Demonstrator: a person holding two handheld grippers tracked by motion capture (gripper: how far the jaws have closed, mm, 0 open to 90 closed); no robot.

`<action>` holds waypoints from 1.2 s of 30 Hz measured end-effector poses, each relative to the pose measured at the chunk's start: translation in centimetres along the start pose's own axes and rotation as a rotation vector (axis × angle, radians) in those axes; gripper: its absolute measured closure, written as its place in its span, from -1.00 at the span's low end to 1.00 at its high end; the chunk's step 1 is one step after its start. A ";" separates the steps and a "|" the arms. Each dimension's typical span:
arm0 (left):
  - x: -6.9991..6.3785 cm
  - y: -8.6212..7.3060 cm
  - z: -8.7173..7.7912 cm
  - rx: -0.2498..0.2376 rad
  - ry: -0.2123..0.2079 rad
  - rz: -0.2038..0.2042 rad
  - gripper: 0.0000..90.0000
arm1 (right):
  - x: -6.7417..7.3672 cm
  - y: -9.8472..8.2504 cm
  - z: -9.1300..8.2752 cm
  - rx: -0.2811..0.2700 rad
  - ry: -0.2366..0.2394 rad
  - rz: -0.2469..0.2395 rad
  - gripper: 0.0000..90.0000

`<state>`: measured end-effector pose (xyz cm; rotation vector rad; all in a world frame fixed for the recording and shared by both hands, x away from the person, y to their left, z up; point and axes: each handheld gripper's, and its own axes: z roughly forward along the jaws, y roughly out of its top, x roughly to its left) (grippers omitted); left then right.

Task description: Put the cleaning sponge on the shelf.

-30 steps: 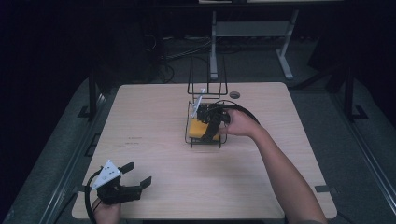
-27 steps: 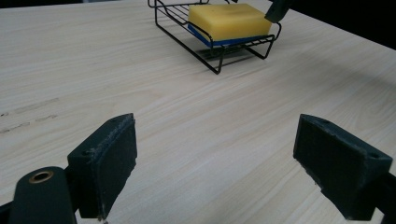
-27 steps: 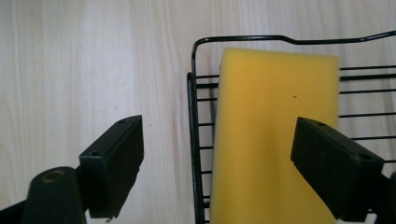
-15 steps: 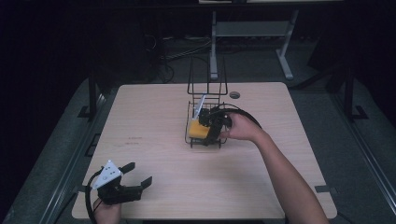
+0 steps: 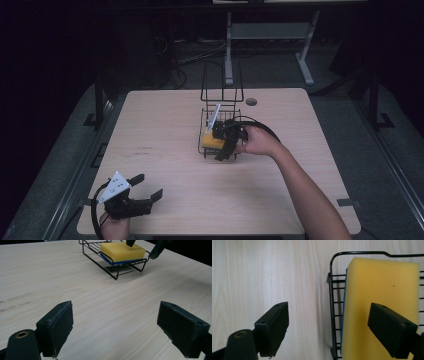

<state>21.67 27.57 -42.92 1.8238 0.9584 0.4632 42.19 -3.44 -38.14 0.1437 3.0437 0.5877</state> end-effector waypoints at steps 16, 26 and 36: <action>0.0 0.0 0.0 0.000 0.001 0.002 -0.72 | 1.7 -0.3 -0.4 0.001 -0.005 -0.015 -0.62; 0.0 0.0 0.0 0.002 0.004 0.001 -0.71 | 2.3 -0.8 -0.7 -0.010 -0.004 -0.018 -0.62; 0.0 0.0 0.2 0.005 0.006 0.000 -0.72 | 3.5 -2.0 -0.2 -0.028 0.011 -0.018 -0.62</action>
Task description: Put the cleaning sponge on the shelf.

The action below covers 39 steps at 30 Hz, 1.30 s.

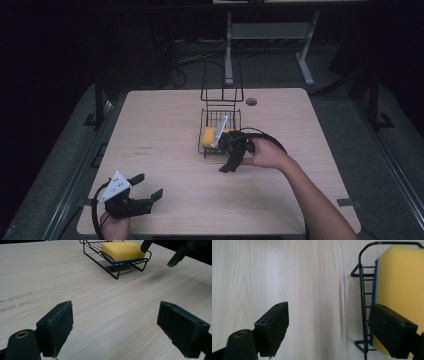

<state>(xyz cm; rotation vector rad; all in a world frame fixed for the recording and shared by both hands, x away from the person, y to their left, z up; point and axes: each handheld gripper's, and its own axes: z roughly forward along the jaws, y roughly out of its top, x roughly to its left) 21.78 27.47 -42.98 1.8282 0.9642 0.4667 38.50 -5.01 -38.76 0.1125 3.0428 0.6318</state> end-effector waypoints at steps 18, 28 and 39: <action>-0.2 -0.1 0.0 0.005 -0.002 0.009 -0.72 | 1.7 -3.5 0.1 -0.022 -0.001 0.044 -0.63; -0.2 -0.1 0.0 0.008 -0.001 0.011 -0.72 | 2.3 -4.9 0.1 -0.023 0.000 0.065 -0.63; -0.3 -0.1 0.0 0.013 0.000 0.017 -0.71 | 3.1 -6.3 0.1 -0.027 -0.003 0.083 -0.62</action>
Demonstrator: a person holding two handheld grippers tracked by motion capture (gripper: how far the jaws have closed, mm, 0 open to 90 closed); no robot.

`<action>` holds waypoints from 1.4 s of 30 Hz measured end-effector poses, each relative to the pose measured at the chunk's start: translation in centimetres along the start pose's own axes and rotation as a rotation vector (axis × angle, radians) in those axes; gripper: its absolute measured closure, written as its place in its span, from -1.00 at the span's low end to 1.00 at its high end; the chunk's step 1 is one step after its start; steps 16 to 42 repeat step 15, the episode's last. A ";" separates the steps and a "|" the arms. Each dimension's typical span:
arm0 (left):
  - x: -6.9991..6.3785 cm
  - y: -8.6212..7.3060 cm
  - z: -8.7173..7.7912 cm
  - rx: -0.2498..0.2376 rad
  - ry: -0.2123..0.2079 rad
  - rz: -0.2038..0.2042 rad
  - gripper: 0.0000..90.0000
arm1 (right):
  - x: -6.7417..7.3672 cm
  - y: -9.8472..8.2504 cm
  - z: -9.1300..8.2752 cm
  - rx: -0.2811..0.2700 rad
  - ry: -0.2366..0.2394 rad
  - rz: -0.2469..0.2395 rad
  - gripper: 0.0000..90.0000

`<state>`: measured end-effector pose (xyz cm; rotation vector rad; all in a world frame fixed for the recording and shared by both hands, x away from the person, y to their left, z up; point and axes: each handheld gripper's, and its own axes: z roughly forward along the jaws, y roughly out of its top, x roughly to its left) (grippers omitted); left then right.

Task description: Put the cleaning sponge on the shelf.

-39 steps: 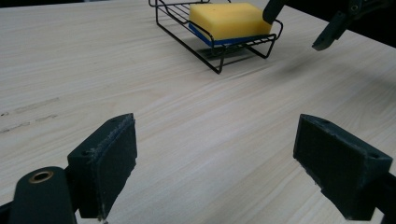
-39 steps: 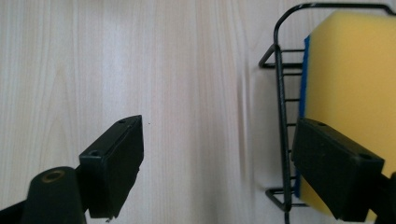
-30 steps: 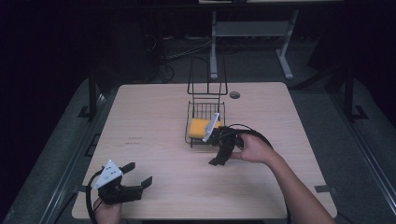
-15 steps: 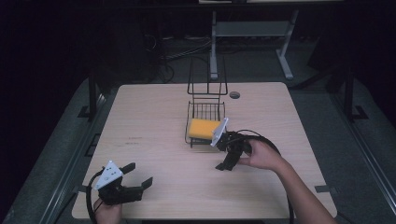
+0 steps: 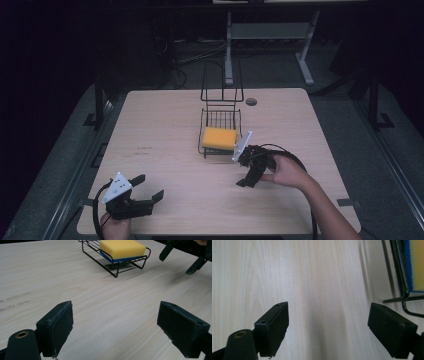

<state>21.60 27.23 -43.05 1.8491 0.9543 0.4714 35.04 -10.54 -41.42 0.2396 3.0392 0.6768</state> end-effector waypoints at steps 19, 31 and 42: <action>0.0 0.0 0.1 0.004 0.001 0.003 -0.71 | 1.7 -2.3 -0.4 0.010 -0.034 0.008 -0.65; 0.0 0.0 0.1 0.004 0.001 0.003 -0.71 | 1.7 -2.3 -0.4 0.010 -0.034 0.008 -0.65; 0.0 0.0 0.1 0.004 0.001 0.003 -0.71 | 1.7 -2.3 -0.4 0.010 -0.034 0.008 -0.65</action>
